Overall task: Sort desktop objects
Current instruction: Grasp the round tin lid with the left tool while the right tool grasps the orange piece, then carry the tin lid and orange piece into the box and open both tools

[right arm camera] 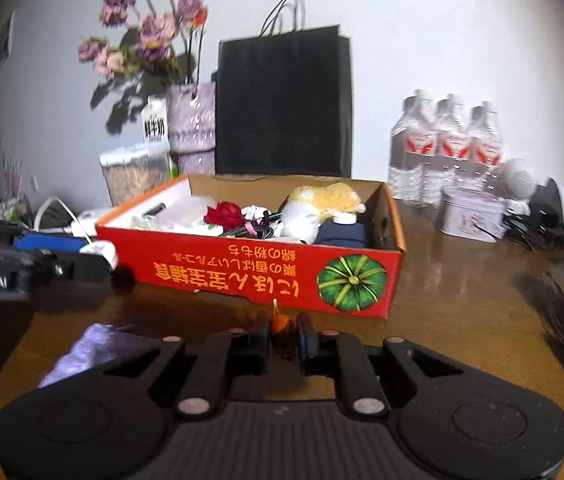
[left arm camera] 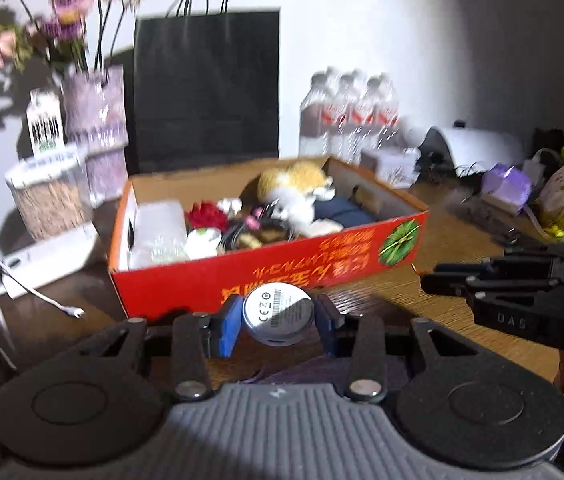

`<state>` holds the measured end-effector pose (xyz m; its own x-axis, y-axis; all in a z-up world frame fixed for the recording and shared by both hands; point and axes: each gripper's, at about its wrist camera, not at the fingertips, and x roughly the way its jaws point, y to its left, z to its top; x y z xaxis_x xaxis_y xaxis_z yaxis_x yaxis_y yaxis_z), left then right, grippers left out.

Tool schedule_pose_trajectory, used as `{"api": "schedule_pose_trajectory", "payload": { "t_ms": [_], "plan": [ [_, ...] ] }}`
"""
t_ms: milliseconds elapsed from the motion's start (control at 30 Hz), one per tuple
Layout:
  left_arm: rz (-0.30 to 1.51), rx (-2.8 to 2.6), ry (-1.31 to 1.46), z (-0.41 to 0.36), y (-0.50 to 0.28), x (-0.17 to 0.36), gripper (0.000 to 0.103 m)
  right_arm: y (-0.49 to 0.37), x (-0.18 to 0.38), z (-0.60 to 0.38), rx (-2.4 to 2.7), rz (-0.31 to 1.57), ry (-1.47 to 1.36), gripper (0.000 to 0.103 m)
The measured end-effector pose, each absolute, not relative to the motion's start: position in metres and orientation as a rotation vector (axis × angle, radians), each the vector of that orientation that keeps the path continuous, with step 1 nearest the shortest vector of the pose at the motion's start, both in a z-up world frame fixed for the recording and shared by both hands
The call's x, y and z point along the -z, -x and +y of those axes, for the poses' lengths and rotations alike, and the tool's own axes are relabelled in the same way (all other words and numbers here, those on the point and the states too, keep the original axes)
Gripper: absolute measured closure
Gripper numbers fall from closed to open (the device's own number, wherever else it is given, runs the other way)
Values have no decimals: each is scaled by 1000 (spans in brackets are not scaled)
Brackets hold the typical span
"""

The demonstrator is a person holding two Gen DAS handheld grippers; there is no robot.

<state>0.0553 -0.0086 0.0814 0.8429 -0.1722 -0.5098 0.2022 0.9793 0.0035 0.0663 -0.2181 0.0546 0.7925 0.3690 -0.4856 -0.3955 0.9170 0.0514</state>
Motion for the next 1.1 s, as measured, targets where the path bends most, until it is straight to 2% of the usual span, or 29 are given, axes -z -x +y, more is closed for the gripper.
{"api": "schedule_pose_trajectory", "payload": {
  "t_ms": [300,700,900,1100],
  "plan": [
    [518,281,62,-16,17,-92,63,22,-64,-247,-394,485,-54,90],
    [538,266,91,-3,32,-84,63,33,-66,-245,-379,486,-55,90],
    [513,292,97,4,-5,-96,63,-9,-90,-239,-435,445,-46,90],
    [536,281,102,20,-114,-117,63,-125,-114,-223,-477,491,-58,90]
  ]
}}
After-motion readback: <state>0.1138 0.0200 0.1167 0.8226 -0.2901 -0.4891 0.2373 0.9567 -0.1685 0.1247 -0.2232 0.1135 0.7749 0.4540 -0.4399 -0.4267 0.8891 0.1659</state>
